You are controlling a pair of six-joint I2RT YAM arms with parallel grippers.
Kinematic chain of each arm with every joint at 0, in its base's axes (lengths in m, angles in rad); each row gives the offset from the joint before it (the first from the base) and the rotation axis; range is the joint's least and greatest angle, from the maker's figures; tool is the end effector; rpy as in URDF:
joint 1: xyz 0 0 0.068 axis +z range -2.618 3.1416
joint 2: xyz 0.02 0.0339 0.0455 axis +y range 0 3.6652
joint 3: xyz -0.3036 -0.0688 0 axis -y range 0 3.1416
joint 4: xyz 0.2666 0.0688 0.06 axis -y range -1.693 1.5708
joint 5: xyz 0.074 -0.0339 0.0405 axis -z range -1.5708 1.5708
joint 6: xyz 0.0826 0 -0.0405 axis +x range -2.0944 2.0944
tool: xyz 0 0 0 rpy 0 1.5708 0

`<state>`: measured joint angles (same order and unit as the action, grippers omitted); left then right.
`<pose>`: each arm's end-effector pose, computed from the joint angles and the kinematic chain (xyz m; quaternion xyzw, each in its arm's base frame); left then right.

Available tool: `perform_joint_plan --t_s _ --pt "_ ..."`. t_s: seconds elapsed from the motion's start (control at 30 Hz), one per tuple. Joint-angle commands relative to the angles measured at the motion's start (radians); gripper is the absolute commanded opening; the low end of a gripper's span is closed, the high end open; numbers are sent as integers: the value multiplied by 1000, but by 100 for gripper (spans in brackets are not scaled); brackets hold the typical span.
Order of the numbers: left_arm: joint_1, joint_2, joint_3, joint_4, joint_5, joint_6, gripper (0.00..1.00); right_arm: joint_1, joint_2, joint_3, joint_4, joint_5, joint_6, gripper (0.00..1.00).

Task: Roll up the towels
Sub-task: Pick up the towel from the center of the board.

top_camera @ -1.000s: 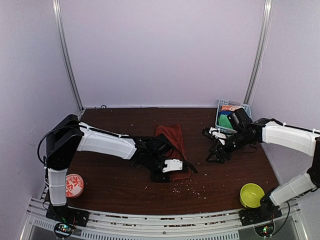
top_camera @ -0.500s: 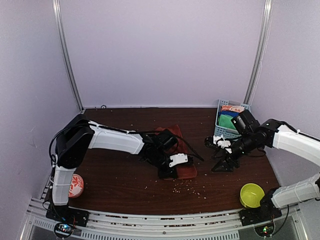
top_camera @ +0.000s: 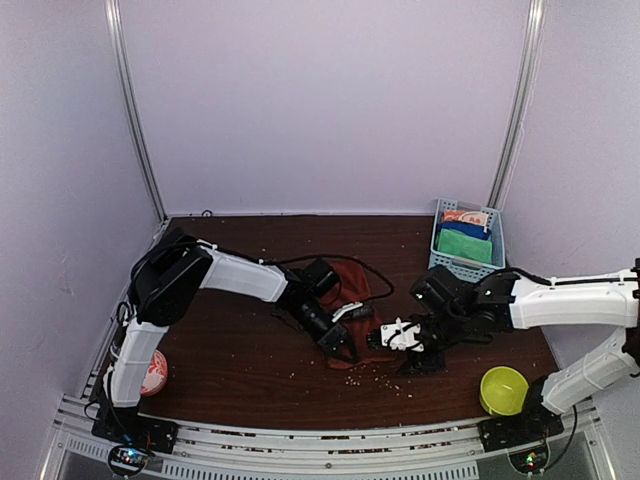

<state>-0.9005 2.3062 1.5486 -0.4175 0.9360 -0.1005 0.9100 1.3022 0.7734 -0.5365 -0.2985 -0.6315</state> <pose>0.2622 -0.4378 0.0855 -0.4224 -0.7715 0.4722 0.0583 0.1490 0.2312 0.1897 -0.6937 0.6610 0.1769 0.2249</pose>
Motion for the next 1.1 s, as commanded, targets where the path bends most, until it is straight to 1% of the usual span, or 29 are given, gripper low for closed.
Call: perform_joint_plan --t_s 0.0,0.27,0.43,0.6,0.77,0.87,0.97,1.07 --pt "18 24 -44 61 92 -112 0 54 87 20 187 119 18 57" --pt "27 42 -62 75 107 -132 0 92 225 43 292 95 26 56" --pt "26 39 -64 74 108 -128 0 94 263 52 322 111 33 55" --pt "26 39 -65 75 112 -125 0 94 283 59 330 124 40 50" --pt "28 41 -69 75 116 -115 0 94 303 63 348 145 29 49" --pt "27 39 -71 74 116 -111 0 94 336 73 335 126 20 42" --pt "29 33 -71 71 108 -107 0 93 371 95 286 76 1 23" --pt "32 6 -83 67 79 -104 0 92 384 113 251 39 -5 10"
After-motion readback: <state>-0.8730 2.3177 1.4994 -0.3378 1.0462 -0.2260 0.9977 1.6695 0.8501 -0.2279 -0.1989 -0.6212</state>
